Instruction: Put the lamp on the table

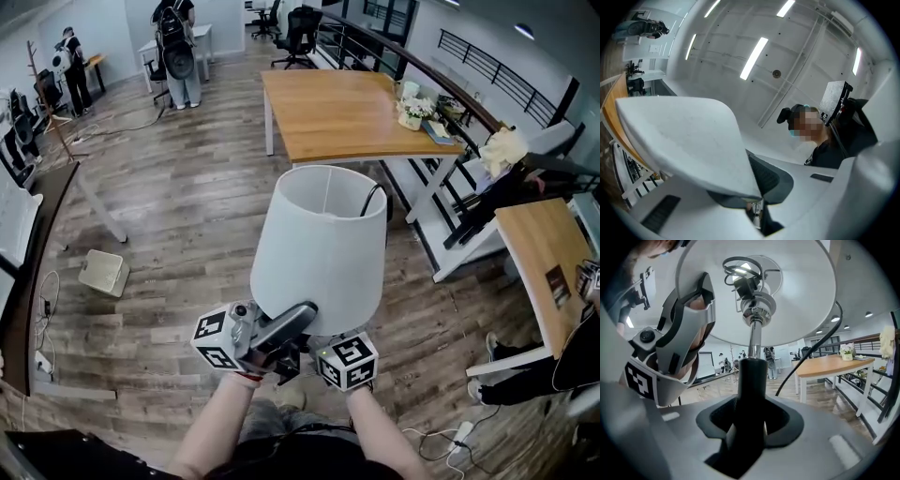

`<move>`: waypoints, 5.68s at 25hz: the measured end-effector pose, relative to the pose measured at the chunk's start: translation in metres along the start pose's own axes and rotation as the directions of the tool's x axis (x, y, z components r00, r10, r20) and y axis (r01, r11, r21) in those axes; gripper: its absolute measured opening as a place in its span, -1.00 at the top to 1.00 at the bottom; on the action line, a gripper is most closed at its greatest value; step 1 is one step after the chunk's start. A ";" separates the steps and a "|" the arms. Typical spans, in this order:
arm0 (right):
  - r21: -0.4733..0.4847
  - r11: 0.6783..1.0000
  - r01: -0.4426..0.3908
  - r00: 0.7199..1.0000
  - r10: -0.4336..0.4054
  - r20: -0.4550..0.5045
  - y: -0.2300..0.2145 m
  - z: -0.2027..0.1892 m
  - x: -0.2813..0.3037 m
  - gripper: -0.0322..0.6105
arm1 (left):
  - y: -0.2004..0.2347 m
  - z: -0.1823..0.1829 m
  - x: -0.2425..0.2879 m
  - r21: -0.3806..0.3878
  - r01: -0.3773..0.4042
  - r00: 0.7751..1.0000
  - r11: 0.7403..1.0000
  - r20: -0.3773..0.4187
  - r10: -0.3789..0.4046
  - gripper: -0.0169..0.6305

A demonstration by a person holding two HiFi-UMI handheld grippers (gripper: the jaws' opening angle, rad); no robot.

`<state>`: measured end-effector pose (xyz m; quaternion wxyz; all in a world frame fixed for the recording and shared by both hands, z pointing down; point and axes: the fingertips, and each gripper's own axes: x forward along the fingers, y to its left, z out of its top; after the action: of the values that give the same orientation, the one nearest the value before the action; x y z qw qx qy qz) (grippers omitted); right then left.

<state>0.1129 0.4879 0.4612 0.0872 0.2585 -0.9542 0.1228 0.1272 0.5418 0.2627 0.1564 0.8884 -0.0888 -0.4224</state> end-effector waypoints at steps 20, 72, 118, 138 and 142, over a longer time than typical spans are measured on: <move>-0.001 0.998 0.059 0.998 -0.059 0.019 -0.123 0.066 0.112 0.38 | 0.155 0.075 0.032 -0.065 0.061 0.998 0.996 -0.027 -0.063 0.91; 0.048 0.990 0.130 0.991 -0.129 -0.020 -0.403 0.169 0.408 0.37 | 0.554 0.248 0.059 -0.179 0.047 0.998 0.983 -0.027 -0.053 0.91; 0.130 0.929 0.347 0.937 -0.338 -0.081 -0.675 0.200 0.547 0.37 | 0.869 0.275 0.120 -0.428 0.077 0.989 0.901 -0.080 -0.123 0.93; 0.053 0.923 0.380 0.923 -0.375 -0.083 -0.681 0.202 0.551 0.32 | 0.881 0.279 0.118 -0.413 0.095 0.990 0.906 -0.052 -0.128 0.93; 0.054 0.917 0.396 0.917 -0.390 -0.086 -0.676 0.199 0.544 0.29 | 0.870 0.276 0.115 -0.403 0.099 0.989 0.910 -0.060 -0.135 0.94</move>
<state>-0.0231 -0.3895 0.5239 0.1360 0.4430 -0.8741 0.1454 -0.0376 -0.3616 0.3230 0.3122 0.8590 0.0594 -0.4014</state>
